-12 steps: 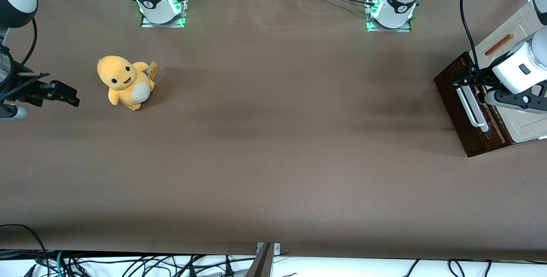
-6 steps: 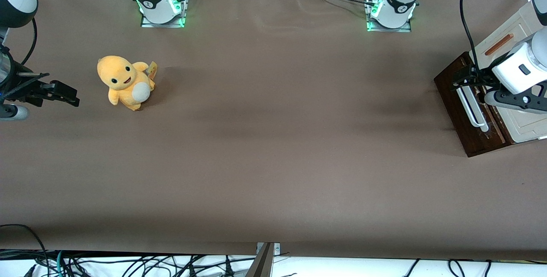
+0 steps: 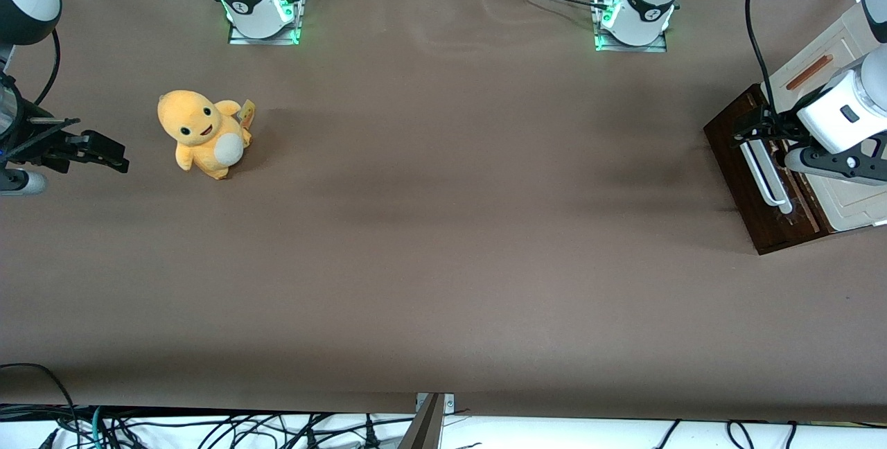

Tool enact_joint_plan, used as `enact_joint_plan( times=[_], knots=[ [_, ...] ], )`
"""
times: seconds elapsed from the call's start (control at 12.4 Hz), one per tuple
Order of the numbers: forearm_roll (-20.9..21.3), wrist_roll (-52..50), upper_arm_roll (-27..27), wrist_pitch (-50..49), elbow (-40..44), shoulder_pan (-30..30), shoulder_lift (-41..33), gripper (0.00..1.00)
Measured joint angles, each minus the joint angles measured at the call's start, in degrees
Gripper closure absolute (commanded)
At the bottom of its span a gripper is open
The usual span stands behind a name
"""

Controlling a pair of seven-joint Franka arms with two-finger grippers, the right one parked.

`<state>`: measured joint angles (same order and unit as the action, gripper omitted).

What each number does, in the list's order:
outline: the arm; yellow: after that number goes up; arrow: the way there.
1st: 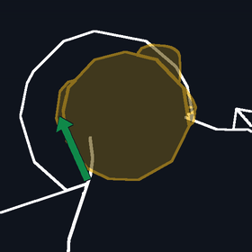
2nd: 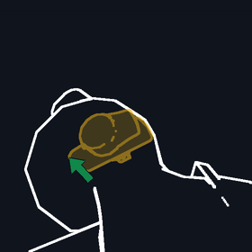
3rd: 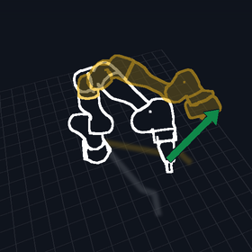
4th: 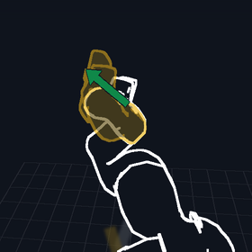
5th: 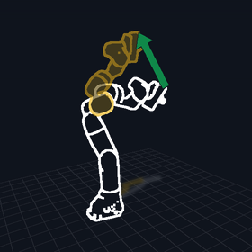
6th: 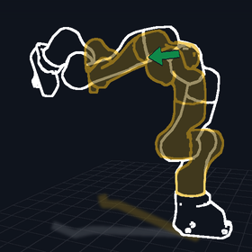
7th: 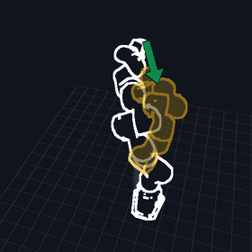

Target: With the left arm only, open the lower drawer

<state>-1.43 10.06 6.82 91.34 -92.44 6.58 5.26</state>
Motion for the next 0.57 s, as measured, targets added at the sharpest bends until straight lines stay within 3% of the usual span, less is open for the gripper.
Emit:
enact_joint_plan(
  times=[0.57],
  knots=[
    [0.0,-0.4,0.0,0.0,0.0,0.0,0.2,0.00]
  ],
)
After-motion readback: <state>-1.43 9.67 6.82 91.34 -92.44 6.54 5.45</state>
